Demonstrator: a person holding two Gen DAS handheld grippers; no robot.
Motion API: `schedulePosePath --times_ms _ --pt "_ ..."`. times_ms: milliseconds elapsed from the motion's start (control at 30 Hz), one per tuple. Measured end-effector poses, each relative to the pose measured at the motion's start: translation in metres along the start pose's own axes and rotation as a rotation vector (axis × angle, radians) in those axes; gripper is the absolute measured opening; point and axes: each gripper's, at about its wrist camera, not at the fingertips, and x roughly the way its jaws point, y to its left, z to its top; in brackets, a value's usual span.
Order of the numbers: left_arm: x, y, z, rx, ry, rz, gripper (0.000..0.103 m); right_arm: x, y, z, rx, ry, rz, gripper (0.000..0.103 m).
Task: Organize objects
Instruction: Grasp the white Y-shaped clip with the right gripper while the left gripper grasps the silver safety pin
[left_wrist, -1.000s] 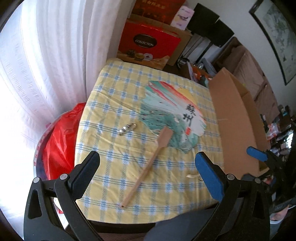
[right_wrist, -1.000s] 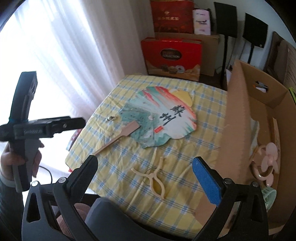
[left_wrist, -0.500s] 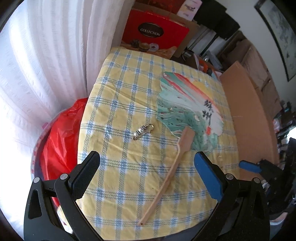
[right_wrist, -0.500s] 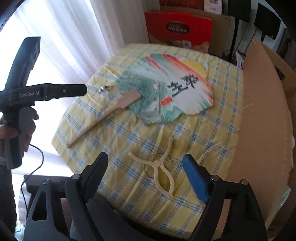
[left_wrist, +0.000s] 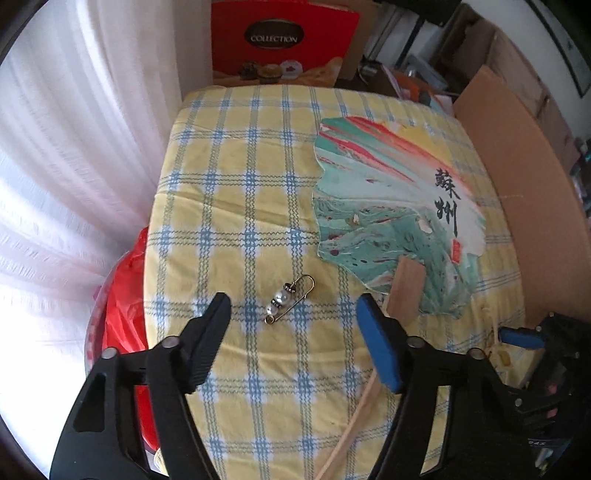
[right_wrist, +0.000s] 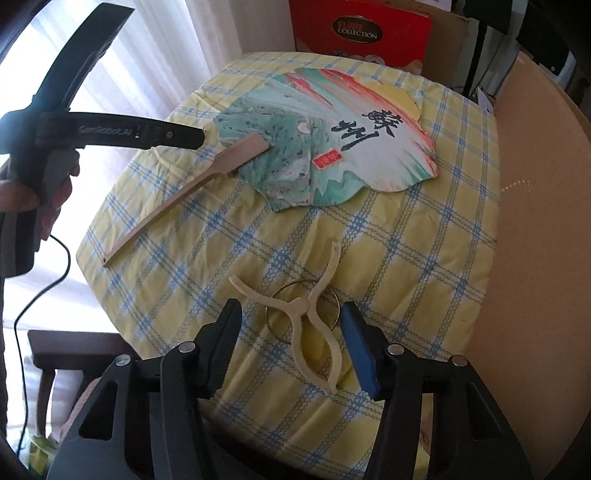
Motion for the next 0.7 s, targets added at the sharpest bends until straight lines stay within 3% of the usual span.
schedulePosePath --times_ms 233,333,433,533,700 --pt "0.007 0.001 0.000 0.007 0.004 -0.004 0.055 0.003 0.008 0.001 -0.050 -0.005 -0.048 0.054" --pt "0.008 -0.002 0.000 0.032 -0.002 0.022 0.038 0.004 0.010 0.000 -0.070 -0.008 -0.089 0.043" --pt "0.008 -0.006 -0.001 0.051 0.004 0.034 0.031 0.004 0.011 0.000 -0.075 -0.006 -0.097 0.042" --pt "0.008 -0.007 0.000 0.051 0.024 0.032 0.008 0.003 0.012 -0.001 -0.074 -0.011 -0.091 0.042" --pt "0.004 -0.011 -0.003 0.053 0.023 0.040 0.008 -0.002 0.011 0.001 -0.053 -0.029 -0.041 0.042"
